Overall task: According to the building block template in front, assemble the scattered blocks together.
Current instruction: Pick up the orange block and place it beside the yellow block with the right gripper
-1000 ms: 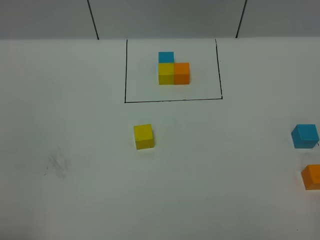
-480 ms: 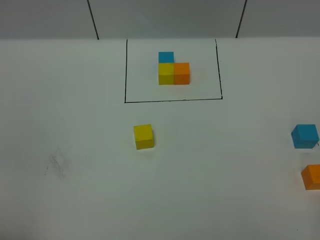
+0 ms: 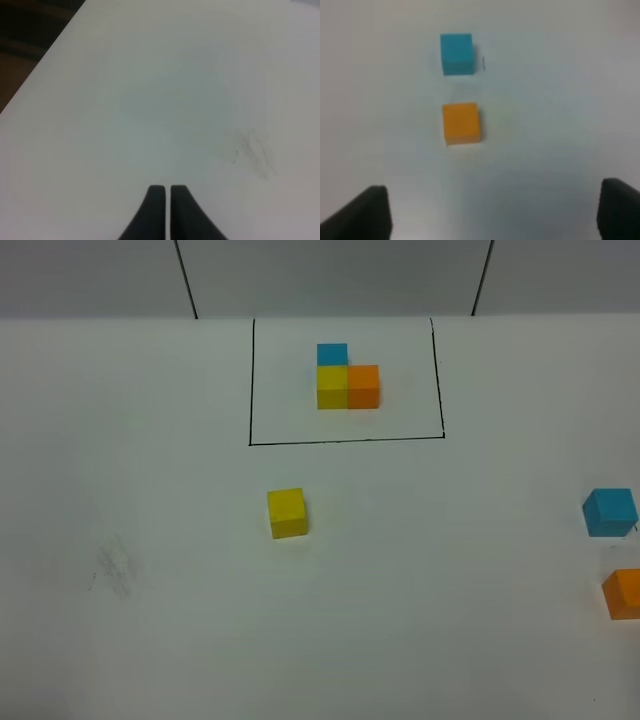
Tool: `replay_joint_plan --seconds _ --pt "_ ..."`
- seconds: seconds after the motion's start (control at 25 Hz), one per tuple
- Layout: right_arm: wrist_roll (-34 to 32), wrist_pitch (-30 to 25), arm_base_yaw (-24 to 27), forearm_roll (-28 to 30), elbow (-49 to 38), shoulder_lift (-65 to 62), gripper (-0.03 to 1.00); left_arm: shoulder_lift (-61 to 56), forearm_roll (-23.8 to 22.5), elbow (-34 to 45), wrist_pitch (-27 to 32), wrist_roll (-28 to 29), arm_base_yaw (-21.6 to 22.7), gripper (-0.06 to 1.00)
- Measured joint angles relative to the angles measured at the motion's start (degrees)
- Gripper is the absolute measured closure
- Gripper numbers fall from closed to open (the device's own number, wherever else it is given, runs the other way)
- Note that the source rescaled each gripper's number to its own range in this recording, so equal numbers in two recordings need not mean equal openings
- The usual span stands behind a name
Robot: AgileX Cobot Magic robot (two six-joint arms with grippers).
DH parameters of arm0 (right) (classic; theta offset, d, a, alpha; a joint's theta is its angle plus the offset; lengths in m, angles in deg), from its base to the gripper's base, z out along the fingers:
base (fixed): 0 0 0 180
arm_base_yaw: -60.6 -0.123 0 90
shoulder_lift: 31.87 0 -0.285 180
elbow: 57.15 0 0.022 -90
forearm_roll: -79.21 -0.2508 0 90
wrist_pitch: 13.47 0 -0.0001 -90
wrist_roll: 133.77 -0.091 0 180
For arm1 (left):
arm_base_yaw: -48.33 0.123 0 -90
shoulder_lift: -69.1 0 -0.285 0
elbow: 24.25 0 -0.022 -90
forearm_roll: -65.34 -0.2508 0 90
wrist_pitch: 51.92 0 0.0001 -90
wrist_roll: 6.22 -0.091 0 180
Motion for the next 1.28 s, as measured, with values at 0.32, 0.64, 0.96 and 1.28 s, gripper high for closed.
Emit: replay_joint_plan --seconds 0.32,0.64,0.96,1.28 --pt "3.78 4.62 0.0 -3.93 0.3 15.46 0.04 0.0 0.0 0.0 0.0 0.0 0.0 0.94" --pt "4.06 8.24 0.0 -5.44 0.3 29.38 0.04 0.0 0.0 0.0 0.0 0.0 0.0 0.94" --pt "4.13 11.45 0.0 -5.44 0.3 40.46 0.04 0.0 0.0 0.0 0.0 0.0 0.0 0.94" --pt "4.13 20.84 0.0 -5.79 -3.72 46.48 0.04 0.0 0.0 0.0 0.0 0.0 0.0 0.94"
